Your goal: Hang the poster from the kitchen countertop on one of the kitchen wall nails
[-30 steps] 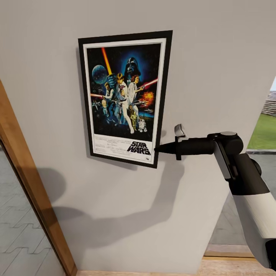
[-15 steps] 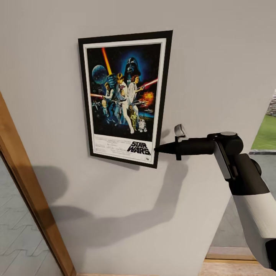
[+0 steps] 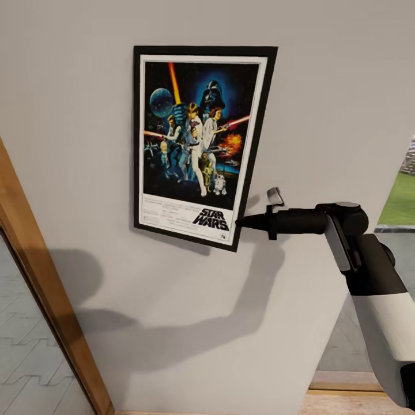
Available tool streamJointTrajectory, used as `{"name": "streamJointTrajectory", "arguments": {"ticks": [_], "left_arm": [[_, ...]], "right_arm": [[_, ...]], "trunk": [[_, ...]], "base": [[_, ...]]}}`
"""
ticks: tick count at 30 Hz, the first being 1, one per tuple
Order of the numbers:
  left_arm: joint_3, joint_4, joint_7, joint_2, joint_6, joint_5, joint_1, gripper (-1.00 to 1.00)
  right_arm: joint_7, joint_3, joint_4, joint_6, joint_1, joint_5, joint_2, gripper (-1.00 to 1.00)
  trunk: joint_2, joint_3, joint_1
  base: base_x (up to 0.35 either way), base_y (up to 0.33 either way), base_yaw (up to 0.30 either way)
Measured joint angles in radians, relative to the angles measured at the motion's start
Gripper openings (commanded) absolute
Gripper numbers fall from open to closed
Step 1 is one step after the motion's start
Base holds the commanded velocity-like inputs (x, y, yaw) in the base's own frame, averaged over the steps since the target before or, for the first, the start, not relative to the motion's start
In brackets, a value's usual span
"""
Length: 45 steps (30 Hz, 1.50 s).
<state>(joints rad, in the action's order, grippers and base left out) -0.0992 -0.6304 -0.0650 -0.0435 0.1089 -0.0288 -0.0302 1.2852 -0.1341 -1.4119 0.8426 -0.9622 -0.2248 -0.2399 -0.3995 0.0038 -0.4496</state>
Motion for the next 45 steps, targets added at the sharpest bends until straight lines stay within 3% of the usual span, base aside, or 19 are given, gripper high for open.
{"name": "streamJointTrajectory", "arguments": {"ticks": [45], "left_arm": [[0.001, 0.001, 0.000, -0.005, 0.000, 0.001, 0.000, 1.00]], "right_arm": [[0.005, 0.000, -0.017, 0.018, 0.002, 0.032, 0.000, -1.00]], "trunk": [[-0.001, 0.000, 0.000]], "base": [[0.000, 0.000, 0.000]]}}
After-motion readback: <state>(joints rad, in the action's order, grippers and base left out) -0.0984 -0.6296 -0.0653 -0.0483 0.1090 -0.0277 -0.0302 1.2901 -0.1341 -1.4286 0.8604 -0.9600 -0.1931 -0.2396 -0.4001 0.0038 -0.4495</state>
